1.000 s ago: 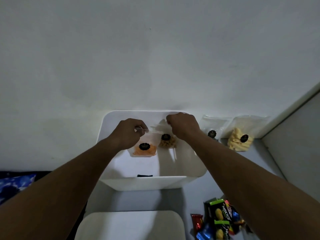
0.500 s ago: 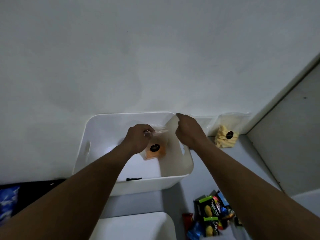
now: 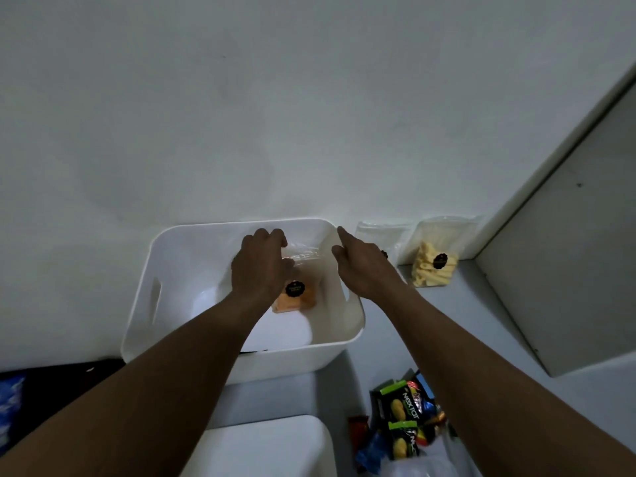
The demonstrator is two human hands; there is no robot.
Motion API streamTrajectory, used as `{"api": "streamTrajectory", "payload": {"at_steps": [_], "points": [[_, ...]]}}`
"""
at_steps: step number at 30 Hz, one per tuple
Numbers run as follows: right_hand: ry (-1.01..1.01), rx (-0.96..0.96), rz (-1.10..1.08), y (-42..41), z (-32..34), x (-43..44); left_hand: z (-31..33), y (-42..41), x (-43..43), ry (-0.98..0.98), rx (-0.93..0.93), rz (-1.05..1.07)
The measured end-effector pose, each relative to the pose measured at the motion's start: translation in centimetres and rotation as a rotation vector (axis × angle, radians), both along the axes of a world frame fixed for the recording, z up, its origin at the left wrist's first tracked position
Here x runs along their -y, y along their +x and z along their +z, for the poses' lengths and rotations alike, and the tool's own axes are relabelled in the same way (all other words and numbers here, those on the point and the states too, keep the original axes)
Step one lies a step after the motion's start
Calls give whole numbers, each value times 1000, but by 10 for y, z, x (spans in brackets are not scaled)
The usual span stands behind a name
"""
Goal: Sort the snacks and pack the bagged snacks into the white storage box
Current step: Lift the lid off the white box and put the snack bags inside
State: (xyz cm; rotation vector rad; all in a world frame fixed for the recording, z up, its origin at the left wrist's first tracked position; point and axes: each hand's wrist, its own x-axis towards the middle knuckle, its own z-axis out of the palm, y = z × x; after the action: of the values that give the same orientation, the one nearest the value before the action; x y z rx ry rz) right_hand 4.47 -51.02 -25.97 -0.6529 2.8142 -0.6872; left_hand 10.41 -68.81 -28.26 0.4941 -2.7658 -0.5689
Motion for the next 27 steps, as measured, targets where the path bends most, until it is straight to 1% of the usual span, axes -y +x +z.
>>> {"api": "streamTrajectory", "payload": {"at_steps": [3,6,11,13,16,19,21,24,27], "points": [[-47,-6,-26,-1,7,-13,12,1,-5,-8,-29,4],[-58,-22,-56,-7,21,-39,31,-5,-22,-11,-79,-38],[40,-123,-86,-34,39,-99,65,-31,-77,-93,-166,-211],[67,-169,-109,-52,40,-122,73,-45,-102,-149,-159,-270],[108,-219,-144,-77,34,-155,73,-67,-139,-196,-55,-306],[165,-266,-174,-98,23,-179,56,-87,-166,-220,95,-253],[177,-259,-176,-109,15,-192,41,-95,-178,-249,163,-194],[189,-212,-128,-124,3,-209,21,-105,-188,-312,183,-109],[152,-217,-121,-135,-11,-219,8,-110,-192,-294,148,-19]]}}
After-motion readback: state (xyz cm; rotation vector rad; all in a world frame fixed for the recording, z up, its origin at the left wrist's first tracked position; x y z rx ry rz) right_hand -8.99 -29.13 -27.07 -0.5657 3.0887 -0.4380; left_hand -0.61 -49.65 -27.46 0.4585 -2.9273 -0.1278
